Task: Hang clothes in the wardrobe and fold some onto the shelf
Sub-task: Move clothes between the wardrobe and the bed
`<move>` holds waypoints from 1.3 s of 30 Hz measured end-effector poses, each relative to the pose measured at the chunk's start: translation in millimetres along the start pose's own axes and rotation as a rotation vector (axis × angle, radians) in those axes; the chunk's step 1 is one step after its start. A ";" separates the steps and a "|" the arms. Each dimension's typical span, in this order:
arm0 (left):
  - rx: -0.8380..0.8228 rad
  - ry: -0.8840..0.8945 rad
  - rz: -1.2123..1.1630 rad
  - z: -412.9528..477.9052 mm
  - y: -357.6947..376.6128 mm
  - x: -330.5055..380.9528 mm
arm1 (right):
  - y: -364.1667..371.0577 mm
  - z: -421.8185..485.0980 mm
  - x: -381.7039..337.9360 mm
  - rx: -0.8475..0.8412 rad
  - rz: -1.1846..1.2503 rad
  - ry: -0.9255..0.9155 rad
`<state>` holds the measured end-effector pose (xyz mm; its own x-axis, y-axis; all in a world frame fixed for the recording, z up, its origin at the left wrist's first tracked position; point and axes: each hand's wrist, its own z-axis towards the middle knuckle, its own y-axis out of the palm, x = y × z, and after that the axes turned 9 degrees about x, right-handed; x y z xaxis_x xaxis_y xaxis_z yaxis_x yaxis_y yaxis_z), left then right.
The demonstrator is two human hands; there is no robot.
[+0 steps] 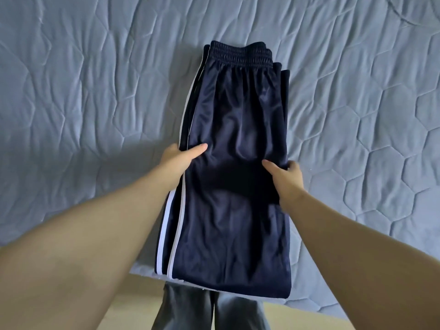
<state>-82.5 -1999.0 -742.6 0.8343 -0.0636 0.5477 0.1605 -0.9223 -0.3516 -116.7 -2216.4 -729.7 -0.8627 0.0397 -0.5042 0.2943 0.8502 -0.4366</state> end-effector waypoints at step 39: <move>-0.228 -0.167 0.266 -109.7 -70.2 -85.4 | -59.1 -90.3 55.7 -0.178 -0.199 0.170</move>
<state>-222.9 -1970.7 -681.4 0.9083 -0.2667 0.3223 -0.1789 -0.9440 -0.2772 -219.2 -2217.0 -664.7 -0.9570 -0.0618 -0.2834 0.0493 0.9281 -0.3690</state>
